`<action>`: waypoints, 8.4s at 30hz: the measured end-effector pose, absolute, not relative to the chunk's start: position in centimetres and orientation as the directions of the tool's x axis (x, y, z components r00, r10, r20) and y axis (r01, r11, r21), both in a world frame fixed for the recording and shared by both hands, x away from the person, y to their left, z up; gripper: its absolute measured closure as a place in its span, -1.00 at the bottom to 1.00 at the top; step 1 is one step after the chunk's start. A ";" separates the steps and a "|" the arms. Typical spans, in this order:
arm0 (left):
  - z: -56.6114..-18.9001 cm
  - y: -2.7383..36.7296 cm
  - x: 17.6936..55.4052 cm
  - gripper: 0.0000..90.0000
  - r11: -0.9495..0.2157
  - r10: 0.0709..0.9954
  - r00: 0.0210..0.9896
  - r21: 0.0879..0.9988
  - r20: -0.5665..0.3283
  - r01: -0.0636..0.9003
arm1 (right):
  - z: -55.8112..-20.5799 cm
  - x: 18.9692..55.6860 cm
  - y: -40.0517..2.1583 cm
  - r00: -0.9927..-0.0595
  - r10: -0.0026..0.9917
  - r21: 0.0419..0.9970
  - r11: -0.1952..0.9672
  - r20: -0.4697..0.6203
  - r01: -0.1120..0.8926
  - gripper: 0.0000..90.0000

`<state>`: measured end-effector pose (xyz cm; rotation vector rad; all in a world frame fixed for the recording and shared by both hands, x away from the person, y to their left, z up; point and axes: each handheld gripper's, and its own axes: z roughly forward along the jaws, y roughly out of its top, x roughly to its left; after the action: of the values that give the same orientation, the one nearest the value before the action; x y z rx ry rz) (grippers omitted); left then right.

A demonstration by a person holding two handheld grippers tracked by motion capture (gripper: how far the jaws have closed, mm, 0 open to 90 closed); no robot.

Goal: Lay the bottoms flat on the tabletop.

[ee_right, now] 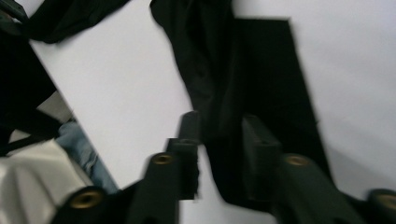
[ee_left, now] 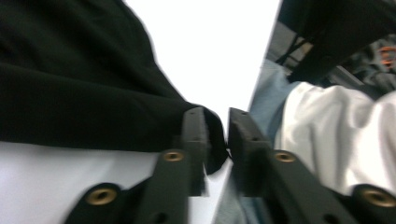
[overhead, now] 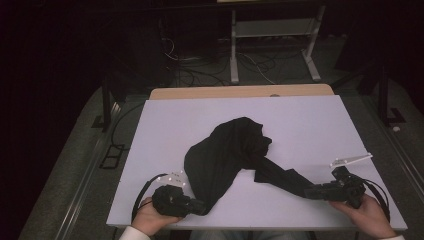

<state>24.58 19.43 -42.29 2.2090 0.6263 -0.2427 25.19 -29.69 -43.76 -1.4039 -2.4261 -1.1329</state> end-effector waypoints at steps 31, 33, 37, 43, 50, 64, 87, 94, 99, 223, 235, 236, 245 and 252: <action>-35.9 18.3 32.2 -1.00 -0.474 0.473 0.848 0.743 -0.238 0.472 | -36.7 32.3 -25.3 -0.651 0.695 0.710 0.289 0.305 0.642 -1.00; -35.5 18.3 32.6 -1.00 -0.470 0.476 0.849 0.750 -0.228 0.465 | -36.3 32.7 -25.0 -0.657 0.693 0.714 0.295 0.297 0.635 -1.00; -34.9 18.1 33.4 -1.00 -0.482 0.486 0.849 0.747 -0.206 0.457 | -36.0 33.7 -24.3 -0.659 0.692 0.700 0.313 0.294 0.641 -1.00; -33.9 17.9 34.6 -1.00 -0.489 0.494 0.851 0.752 -0.181 0.443 | -35.8 35.3 -24.1 -0.654 0.685 0.707 0.287 0.320 0.647 -1.00; -33.5 18.0 36.2 -1.00 -0.487 0.508 0.845 0.754 -0.165 0.440 | -35.9 37.1 -24.3 -0.647 0.692 0.710 0.277 0.319 0.647 -1.00; -35.0 18.0 40.2 -1.00 -0.465 0.556 0.820 0.766 -0.136 0.443 | -37.6 38.9 -23.0 -0.666 0.692 0.738 0.289 0.279 0.609 -1.00; -39.5 17.2 43.0 -1.00 -0.478 0.609 0.766 0.676 -0.204 0.560 | -41.9 39.9 -21.6 -0.644 0.687 0.720 0.253 0.335 0.646 -1.00; -41.1 17.9 43.4 -0.96 -0.450 0.627 0.737 0.656 -0.251 0.606 | -42.8 39.8 -20.9 -0.649 0.684 0.718 0.262 0.333 0.644 -0.85; -43.0 18.2 43.5 -0.69 -0.438 0.618 0.723 0.629 -0.308 0.642 | -43.4 39.8 -20.4 -0.655 0.662 0.703 0.267 0.364 0.660 -0.60; -40.4 13.9 41.5 0.94 -0.372 0.635 0.683 0.632 -0.361 0.680 | -43.8 30.7 -28.8 -0.600 0.707 0.566 0.338 0.374 0.751 0.87; -38.8 17.2 39.4 0.94 -0.330 0.706 0.660 0.705 -0.257 0.628 | -42.2 33.4 -25.4 -0.654 0.700 0.635 0.372 0.288 0.677 0.86; -39.5 17.3 38.9 0.94 -0.347 0.709 0.659 0.691 -0.249 0.634 | -42.4 33.0 -25.0 -0.659 0.696 0.635 0.378 0.285 0.674 0.84; -43.4 19.3 37.5 0.93 -0.337 0.712 0.625 0.626 -0.319 0.703 | -43.7 31.7 -24.5 -0.590 0.683 0.528 0.339 0.432 0.779 0.18; -43.6 18.6 37.2 0.93 -0.365 0.696 0.639 0.605 -0.327 0.707 | -42.8 32.0 -27.5 -0.453 0.736 0.571 0.110 0.503 0.813 -0.13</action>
<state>37.19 18.60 -43.58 2.1197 1.0898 -0.0191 31.97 -27.49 -42.76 -1.5906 -2.2691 -1.2719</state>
